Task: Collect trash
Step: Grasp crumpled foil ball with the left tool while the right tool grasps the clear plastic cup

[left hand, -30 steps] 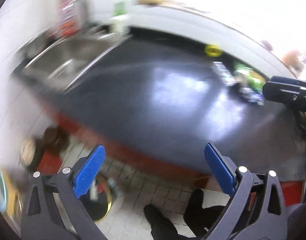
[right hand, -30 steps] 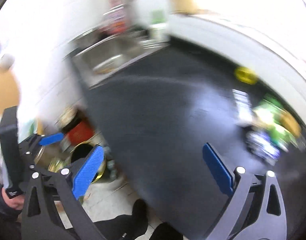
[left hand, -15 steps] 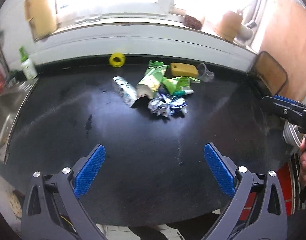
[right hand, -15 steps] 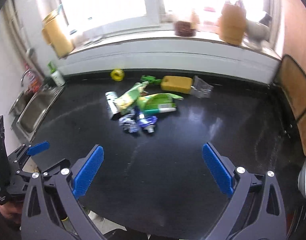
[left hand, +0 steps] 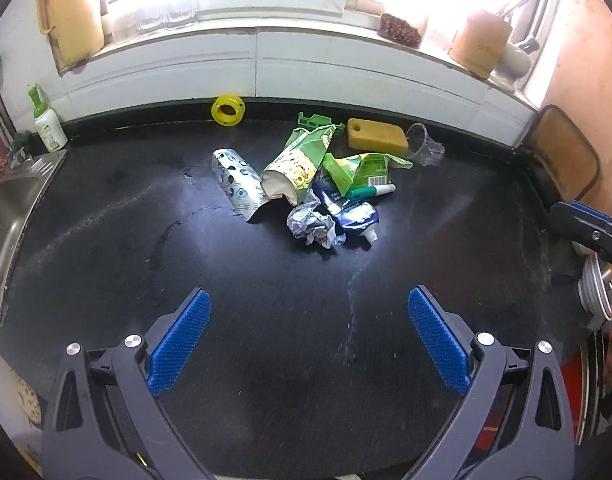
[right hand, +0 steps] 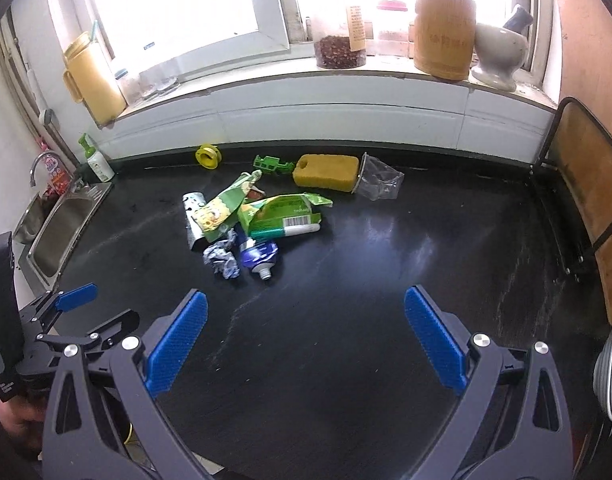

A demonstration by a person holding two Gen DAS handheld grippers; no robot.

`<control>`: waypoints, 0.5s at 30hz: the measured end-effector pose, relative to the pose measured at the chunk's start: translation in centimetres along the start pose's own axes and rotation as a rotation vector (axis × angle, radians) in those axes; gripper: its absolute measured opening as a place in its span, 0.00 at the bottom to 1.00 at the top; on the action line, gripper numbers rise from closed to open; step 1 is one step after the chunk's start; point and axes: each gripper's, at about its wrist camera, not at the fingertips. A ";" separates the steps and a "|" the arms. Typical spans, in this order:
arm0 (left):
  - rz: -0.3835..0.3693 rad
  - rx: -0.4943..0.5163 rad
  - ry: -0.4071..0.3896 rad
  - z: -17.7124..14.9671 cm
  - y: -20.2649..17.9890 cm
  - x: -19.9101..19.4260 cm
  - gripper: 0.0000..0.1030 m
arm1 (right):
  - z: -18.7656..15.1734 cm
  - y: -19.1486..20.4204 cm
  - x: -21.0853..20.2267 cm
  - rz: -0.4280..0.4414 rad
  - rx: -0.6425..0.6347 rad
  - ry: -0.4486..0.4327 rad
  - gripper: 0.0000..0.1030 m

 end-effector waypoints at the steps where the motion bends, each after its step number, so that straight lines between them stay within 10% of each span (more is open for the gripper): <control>1: 0.004 -0.002 0.003 0.4 -0.2 0.7 0.94 | 0.2 -0.4 0.4 0.002 0.004 0.004 0.93; 15: 0.099 -0.049 0.085 5.0 -0.5 13.7 0.92 | 5.5 -6.2 11.7 0.005 0.030 0.102 0.93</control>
Point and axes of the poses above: each gripper's, at about its wrist camera, not at the fingertips, and x roughly the way its jaws point, y to its left, z to its top, and after that the axes turned 3 degrees about -x, right-handed
